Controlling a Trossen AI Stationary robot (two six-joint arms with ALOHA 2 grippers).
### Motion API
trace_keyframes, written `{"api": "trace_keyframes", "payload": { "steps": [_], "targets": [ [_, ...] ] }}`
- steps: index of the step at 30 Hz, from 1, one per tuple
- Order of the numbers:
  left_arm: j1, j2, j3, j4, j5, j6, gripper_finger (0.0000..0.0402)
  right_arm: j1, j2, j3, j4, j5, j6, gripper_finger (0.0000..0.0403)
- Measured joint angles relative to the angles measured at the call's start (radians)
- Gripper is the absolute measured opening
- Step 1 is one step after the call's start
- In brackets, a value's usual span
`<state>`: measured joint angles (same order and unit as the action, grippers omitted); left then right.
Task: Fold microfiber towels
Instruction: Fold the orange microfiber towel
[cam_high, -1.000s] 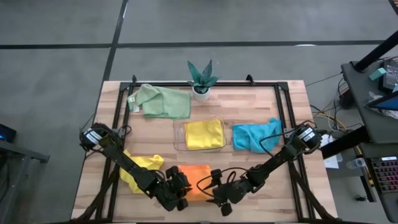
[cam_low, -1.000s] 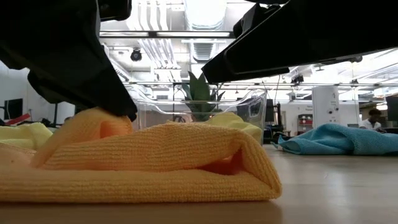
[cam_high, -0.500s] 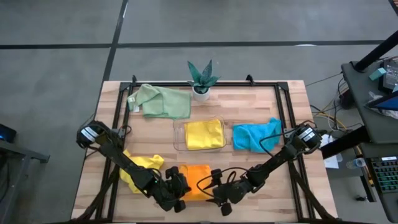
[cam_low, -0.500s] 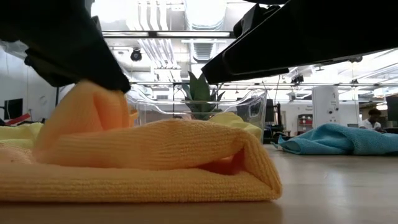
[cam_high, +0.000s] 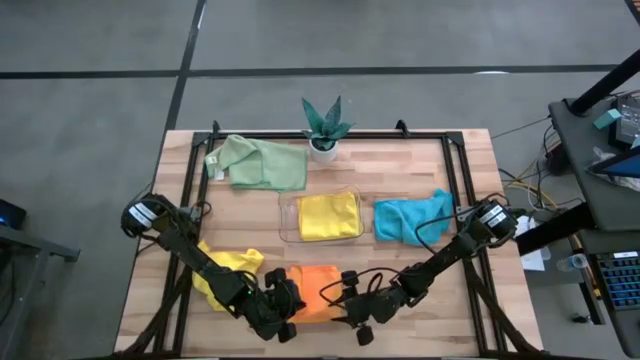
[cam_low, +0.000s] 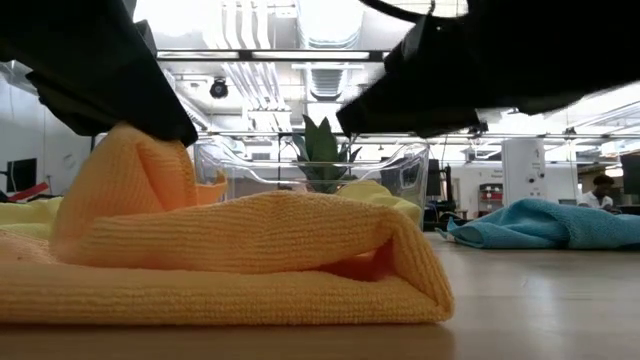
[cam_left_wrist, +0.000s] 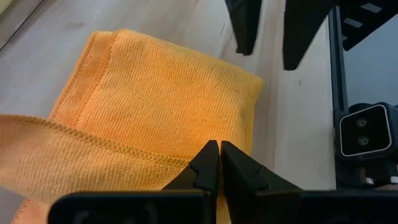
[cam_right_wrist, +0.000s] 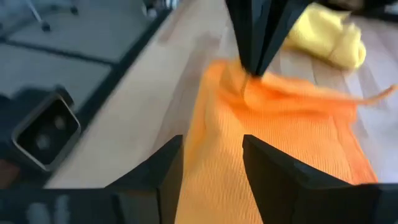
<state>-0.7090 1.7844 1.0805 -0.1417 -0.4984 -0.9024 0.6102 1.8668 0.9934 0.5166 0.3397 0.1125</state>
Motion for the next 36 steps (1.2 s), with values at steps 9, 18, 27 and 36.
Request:
{"api": "trace_keyframes", "payload": {
  "steps": [9,18,27,36],
  "targets": [
    [0.0,0.0,0.0,0.001,0.0,0.001,0.0,-0.022,0.0,-0.034,0.154,0.001,-0.022,0.0125],
    [0.0,0.0,0.0,0.0,-0.001,0.002,0.0,-0.02,0.007,-0.029,0.158,0.0,-0.007,0.0159],
    [0.001,0.0,0.001,0.001,-0.004,0.0,0.0,-0.018,0.145,0.119,0.058,-0.003,-0.035,0.0213],
    [0.0,0.0,0.0,-0.004,-0.004,0.002,0.0,-0.001,0.099,0.205,-0.263,0.001,-0.061,0.0226]
  ]
}}
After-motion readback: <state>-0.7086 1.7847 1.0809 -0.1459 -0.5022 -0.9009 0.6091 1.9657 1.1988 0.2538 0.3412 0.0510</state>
